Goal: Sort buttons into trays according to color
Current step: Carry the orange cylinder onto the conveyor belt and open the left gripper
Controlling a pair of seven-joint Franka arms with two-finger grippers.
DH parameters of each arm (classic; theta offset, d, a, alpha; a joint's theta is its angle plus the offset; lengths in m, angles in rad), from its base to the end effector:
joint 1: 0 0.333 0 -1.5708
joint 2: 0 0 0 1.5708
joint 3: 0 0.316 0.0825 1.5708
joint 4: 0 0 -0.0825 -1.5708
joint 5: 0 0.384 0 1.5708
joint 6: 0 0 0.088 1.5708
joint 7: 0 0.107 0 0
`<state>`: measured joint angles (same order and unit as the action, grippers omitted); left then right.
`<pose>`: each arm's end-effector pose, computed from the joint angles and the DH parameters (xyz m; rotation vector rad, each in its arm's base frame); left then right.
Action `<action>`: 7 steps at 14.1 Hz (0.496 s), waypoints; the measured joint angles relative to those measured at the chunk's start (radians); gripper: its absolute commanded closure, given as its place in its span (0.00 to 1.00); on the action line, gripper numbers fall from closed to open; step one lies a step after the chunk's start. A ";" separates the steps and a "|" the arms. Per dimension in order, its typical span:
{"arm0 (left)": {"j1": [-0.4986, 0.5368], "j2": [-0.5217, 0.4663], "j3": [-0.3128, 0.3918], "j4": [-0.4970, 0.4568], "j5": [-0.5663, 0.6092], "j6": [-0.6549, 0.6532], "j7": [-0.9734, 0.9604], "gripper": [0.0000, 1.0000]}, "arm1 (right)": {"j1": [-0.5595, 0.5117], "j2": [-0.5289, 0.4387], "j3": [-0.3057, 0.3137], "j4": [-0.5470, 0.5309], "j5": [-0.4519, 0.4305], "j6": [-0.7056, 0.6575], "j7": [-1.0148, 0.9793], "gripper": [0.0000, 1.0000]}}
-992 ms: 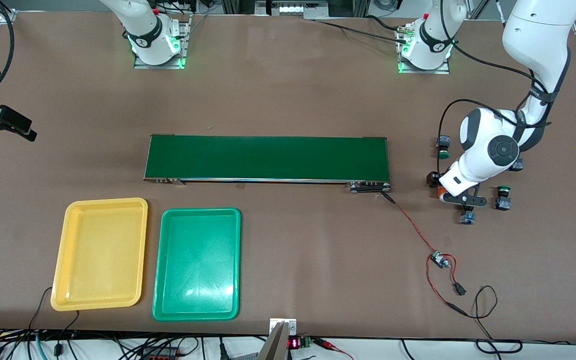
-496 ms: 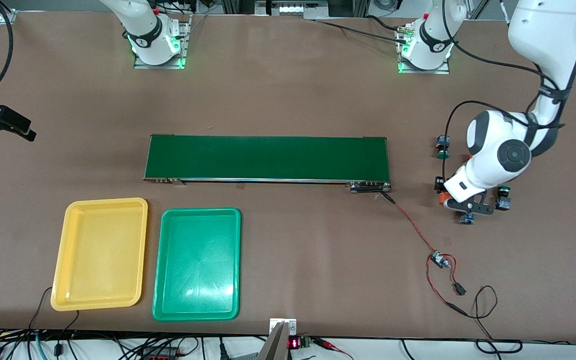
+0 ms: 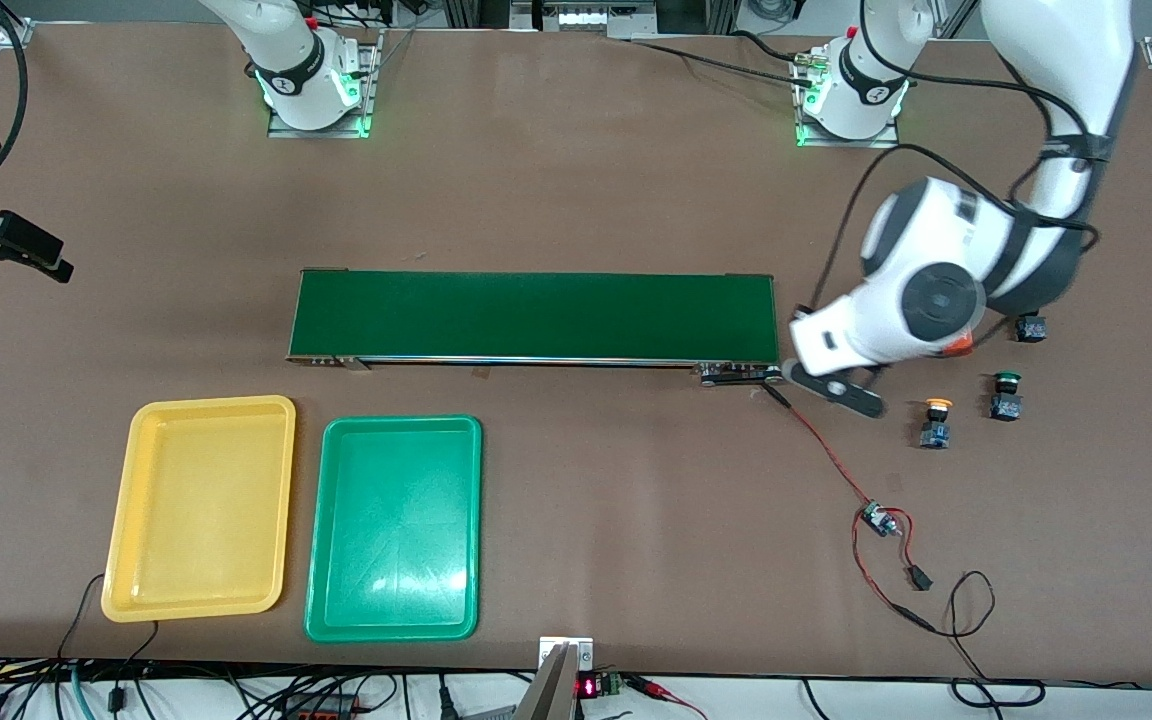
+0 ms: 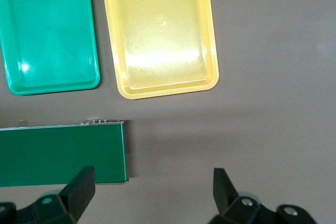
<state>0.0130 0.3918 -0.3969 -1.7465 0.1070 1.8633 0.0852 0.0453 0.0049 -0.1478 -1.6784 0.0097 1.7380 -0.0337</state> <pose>0.5853 -0.2071 0.3461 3.0040 -0.7728 -0.3858 0.5657 -0.0571 0.5855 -3.1333 0.1099 -0.0866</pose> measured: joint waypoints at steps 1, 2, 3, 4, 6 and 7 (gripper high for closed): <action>-0.001 0.000 -0.043 0.000 0.000 -0.002 0.019 0.76 | 0.000 0.000 0.000 0.000 0.000 0.000 0.000 0.00; -0.002 0.002 -0.079 -0.001 0.000 -0.003 0.056 0.76 | 0.000 0.000 0.001 0.000 0.000 0.000 0.000 0.00; -0.005 0.003 -0.105 -0.002 0.000 -0.004 0.117 0.76 | 0.001 0.000 0.002 0.000 0.000 -0.001 0.000 0.00; -0.006 0.007 -0.127 -0.004 0.000 -0.005 0.197 0.76 | 0.001 -0.001 0.003 0.003 0.000 0.000 0.000 0.00; -0.006 0.019 -0.160 -0.016 0.000 -0.006 0.349 0.76 | 0.003 -0.002 0.003 0.014 0.000 0.000 0.000 0.00; -0.007 0.026 -0.170 -0.028 0.001 0.001 0.437 0.76 | 0.003 -0.002 0.003 0.017 0.000 0.000 0.000 0.00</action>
<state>0.0064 0.4182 -0.5671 -1.7745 0.1079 1.8646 0.5218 0.0483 0.0026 -0.1449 -1.6613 0.0096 1.7376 -0.0341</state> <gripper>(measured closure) 0.507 0.000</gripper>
